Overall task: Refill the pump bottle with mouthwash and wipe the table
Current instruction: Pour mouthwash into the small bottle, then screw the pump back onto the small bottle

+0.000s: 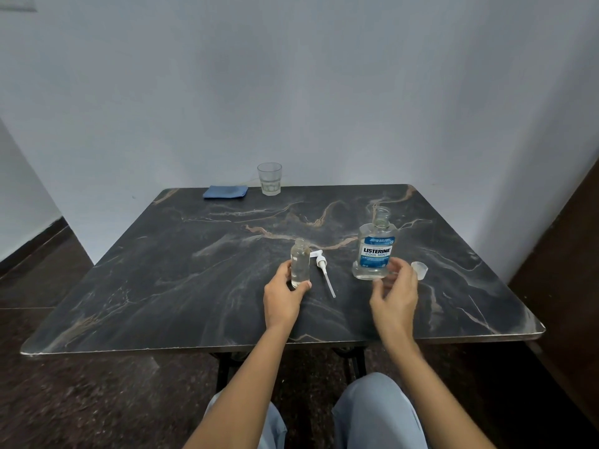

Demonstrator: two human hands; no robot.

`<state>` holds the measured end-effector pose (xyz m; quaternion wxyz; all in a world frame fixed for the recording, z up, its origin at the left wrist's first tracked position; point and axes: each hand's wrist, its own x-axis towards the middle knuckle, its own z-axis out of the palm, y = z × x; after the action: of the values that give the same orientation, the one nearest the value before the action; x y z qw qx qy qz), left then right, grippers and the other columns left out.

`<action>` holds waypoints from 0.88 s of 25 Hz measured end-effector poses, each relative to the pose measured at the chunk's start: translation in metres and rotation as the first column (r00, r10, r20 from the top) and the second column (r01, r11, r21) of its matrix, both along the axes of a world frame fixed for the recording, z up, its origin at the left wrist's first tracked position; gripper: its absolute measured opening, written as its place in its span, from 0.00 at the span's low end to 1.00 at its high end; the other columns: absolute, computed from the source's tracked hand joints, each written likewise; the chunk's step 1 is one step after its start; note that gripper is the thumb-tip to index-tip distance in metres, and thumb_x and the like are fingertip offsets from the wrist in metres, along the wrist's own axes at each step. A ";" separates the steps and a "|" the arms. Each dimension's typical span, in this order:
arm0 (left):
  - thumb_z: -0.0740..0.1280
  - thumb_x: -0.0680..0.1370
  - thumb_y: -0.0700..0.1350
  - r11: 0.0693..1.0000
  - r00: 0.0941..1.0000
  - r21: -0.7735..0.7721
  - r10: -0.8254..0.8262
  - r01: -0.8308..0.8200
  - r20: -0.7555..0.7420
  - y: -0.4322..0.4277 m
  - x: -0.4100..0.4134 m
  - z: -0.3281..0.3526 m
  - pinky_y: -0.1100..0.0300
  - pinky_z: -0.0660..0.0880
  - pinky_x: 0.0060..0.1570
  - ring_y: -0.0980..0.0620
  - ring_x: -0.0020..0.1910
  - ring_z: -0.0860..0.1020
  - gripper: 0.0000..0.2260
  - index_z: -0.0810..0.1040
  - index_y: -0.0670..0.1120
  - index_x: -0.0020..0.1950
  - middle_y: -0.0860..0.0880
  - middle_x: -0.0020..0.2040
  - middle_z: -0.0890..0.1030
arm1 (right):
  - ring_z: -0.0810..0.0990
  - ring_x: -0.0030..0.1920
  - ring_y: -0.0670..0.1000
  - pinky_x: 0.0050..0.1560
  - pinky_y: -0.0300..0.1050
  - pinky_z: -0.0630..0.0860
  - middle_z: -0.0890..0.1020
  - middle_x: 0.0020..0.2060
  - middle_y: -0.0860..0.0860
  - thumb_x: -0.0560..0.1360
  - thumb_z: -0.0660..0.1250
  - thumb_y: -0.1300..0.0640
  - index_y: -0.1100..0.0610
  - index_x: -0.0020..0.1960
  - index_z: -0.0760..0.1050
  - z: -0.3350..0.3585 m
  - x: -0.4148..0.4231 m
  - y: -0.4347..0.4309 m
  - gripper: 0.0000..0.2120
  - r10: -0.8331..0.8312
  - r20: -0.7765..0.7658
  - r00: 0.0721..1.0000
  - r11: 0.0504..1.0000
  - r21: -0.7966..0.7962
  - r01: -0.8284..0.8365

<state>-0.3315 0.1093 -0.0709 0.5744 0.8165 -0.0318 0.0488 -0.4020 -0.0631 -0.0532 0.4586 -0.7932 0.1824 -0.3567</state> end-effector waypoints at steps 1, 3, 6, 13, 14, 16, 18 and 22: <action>0.74 0.73 0.42 1.000 1.000 -0.006 0.000 0.000 0.001 0.000 0.000 0.000 0.75 0.66 0.45 0.66 0.46 0.75 0.22 0.75 0.52 0.65 0.60 0.50 0.79 | 0.76 0.53 0.51 0.55 0.46 0.76 0.74 0.54 0.52 0.73 0.65 0.68 0.59 0.62 0.70 -0.001 -0.005 0.016 0.18 0.017 0.074 0.997 0.994 -0.108 -0.009; 0.74 0.71 0.43 1.000 1.000 -0.016 -0.002 0.002 0.012 0.000 0.001 -0.001 0.71 0.69 0.49 0.64 0.49 0.76 0.23 0.75 0.52 0.65 0.58 0.53 0.81 | 0.75 0.51 0.51 0.52 0.44 0.74 0.76 0.50 0.51 0.74 0.64 0.67 0.58 0.56 0.73 0.001 0.005 0.035 0.12 0.140 0.027 0.990 0.941 -0.316 -0.125; 0.75 0.70 0.47 1.000 1.000 -0.012 -0.008 0.008 0.030 -0.001 0.002 -0.003 0.62 0.73 0.56 0.59 0.54 0.78 0.24 0.74 0.53 0.65 0.58 0.53 0.80 | 0.72 0.57 0.57 0.56 0.49 0.71 0.75 0.55 0.56 0.77 0.61 0.62 0.57 0.61 0.74 0.009 0.054 0.038 0.13 0.189 -0.321 0.928 0.874 -0.376 -0.308; 0.74 0.72 0.52 0.994 0.996 -0.109 0.034 -0.025 0.078 -0.002 0.001 0.000 0.66 0.68 0.58 0.61 0.59 0.74 0.21 0.72 0.58 0.63 0.60 0.58 0.76 | 0.73 0.62 0.60 0.60 0.52 0.73 0.77 0.58 0.59 0.75 0.64 0.60 0.53 0.61 0.77 -0.003 0.123 0.032 0.16 0.186 -0.655 0.732 0.840 -0.280 -0.464; 0.74 0.72 0.51 0.992 0.995 -0.118 0.045 -0.034 0.091 -0.002 0.001 0.000 0.67 0.68 0.58 0.61 0.59 0.74 0.20 0.71 0.60 0.61 0.62 0.56 0.76 | 0.76 0.59 0.60 0.57 0.51 0.75 0.79 0.55 0.59 0.74 0.64 0.61 0.54 0.59 0.78 -0.002 0.121 0.033 0.14 0.179 -0.621 0.763 0.850 -0.293 -0.438; 0.73 0.73 0.50 0.992 0.993 -0.124 0.052 -0.039 0.106 -0.002 0.000 0.001 0.67 0.69 0.57 0.62 0.58 0.74 0.18 0.71 0.61 0.58 0.64 0.53 0.76 | 0.79 0.54 0.58 0.53 0.50 0.77 0.82 0.51 0.58 0.74 0.63 0.63 0.56 0.56 0.78 0.007 0.112 0.033 0.12 0.185 -0.523 0.832 0.872 -0.303 -0.385; 0.73 0.73 0.51 0.993 0.994 -0.115 0.046 -0.034 0.103 -0.002 0.002 0.000 0.63 0.71 0.59 0.60 0.58 0.75 0.17 0.73 0.58 0.59 0.62 0.54 0.77 | 0.81 0.47 0.55 0.46 0.47 0.78 0.82 0.45 0.55 0.75 0.64 0.63 0.58 0.54 0.76 0.030 0.101 0.033 0.08 0.236 -0.372 0.898 0.896 -0.276 -0.349; 0.72 0.74 0.52 0.994 0.995 -0.102 0.051 -0.042 0.086 -0.003 0.004 -0.003 0.63 0.71 0.58 0.57 0.59 0.75 0.19 0.74 0.53 0.63 0.55 0.58 0.79 | 0.80 0.40 0.50 0.42 0.44 0.79 0.81 0.41 0.52 0.73 0.67 0.63 0.59 0.49 0.73 0.095 0.083 0.036 0.06 0.324 0.027 0.946 0.935 -0.162 -0.315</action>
<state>-0.3272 0.1068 -0.0740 0.6112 0.7843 -0.0358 0.1000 -0.3192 -0.0275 0.0422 0.4521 -0.8356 0.0105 -0.3118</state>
